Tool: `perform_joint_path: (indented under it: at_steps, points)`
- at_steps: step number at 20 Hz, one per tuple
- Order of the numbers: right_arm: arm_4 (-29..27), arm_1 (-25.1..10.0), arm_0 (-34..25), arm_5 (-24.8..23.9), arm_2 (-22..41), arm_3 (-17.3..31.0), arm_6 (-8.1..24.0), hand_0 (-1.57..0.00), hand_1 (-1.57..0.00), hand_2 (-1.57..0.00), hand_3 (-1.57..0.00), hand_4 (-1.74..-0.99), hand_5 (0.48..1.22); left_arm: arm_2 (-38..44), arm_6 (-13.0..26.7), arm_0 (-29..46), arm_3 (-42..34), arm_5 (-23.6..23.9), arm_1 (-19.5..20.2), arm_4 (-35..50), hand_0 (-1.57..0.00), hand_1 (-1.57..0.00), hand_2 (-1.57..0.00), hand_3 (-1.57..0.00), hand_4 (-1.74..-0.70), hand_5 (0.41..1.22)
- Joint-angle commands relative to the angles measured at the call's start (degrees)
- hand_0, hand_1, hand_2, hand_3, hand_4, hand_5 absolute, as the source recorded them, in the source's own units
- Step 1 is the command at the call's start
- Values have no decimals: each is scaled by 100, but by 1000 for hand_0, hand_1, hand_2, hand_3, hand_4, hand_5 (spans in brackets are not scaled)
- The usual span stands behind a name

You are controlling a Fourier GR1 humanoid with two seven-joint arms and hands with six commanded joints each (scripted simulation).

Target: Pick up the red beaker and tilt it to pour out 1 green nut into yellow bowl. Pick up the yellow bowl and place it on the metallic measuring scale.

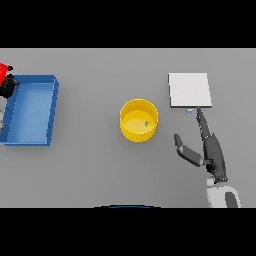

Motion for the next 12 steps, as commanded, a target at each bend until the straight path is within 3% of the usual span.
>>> perform_joint_path:
  at_steps: [1,4,6,7,8,9,10,12]
  points:
    - [14,29,-74,-15,15,13,54,1,1,1,1,-1217,666,-93,26,45,-6,120,-48,3,-1571,-1571,-1571,-1509,-1741,1221]
    - [67,36,34,-49,43,-38,-3,1,1,1,1,-1207,665,-293,24,123,12,320,11,186,-1571,-1571,-1571,-1539,-1741,1117]
    - [27,24,66,-12,35,-22,-54,1,1,1,1,-1205,664,-497,30,128,86,349,97,309,-1571,-1571,-1571,-1551,-1741,967]
    - [51,22,61,-29,42,-19,-142,1,1,1,1,-1202,667,-638,30,157,66,312,151,357,-1571,-1571,-1571,-1555,-1667,908]
    - [61,7,26,-44,20,2,-50,1,1,1,1,-1197,664,-782,28,98,72,198,189,460,-1571,-1571,-1571,-1503,-1530,865]
    - [47,2,66,-20,35,-53,-49,1,1,1,1,-1192,663,-847,21,149,-129,7,264,526,-1564,-1449,-1432,-1362,-1374,830]
    - [-4,-15,144,22,26,-82,-124,1,1,1,1,-1188,663,-824,2,235,-371,-269,415,708,-1457,-1180,-1187,-1129,-1229,803]
    - [28,-9,106,-28,16,-84,-92,1,1,1,1,-1185,665,-894,33,178,-451,-767,647,1055,-932,-755,-767,-722,-1034,758]
